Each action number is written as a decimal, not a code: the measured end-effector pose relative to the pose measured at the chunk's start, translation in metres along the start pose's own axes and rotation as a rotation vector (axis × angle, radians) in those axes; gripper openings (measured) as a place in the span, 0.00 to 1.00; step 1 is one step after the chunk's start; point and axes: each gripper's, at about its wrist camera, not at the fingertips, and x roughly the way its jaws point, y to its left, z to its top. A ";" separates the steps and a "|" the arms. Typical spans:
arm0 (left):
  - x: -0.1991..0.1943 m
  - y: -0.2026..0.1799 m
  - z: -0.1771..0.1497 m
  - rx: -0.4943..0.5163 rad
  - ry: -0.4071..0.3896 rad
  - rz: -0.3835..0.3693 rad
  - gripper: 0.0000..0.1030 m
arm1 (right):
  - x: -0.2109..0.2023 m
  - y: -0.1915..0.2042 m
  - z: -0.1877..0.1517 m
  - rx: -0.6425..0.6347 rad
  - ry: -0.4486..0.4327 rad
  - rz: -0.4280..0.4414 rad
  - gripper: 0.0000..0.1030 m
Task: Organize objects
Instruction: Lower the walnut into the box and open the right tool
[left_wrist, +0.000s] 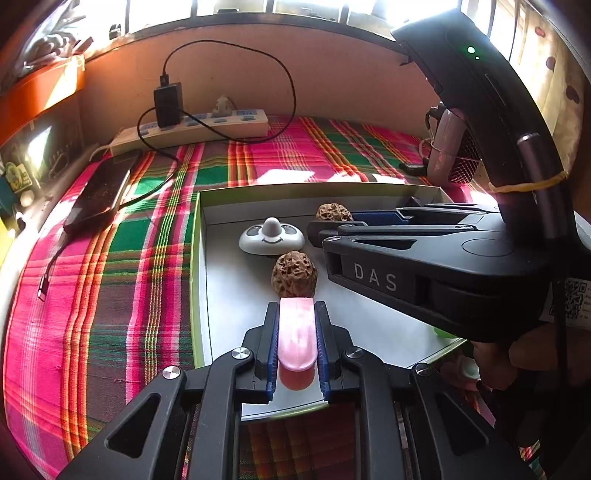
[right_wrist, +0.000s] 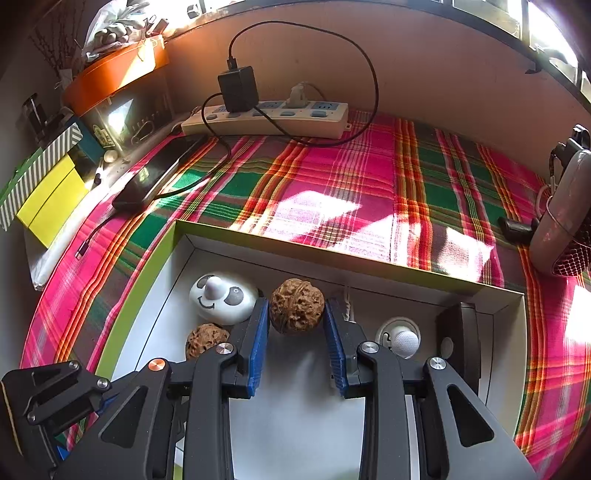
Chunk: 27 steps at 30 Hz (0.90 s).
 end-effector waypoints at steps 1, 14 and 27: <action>0.000 0.000 0.000 0.001 0.000 0.002 0.15 | 0.000 0.000 0.000 0.001 0.001 0.001 0.30; 0.000 -0.002 -0.001 0.018 -0.001 0.020 0.15 | 0.004 0.003 -0.002 -0.005 0.014 0.001 0.31; 0.000 -0.002 -0.002 0.033 -0.002 0.040 0.16 | 0.006 0.001 -0.002 0.004 0.014 -0.004 0.31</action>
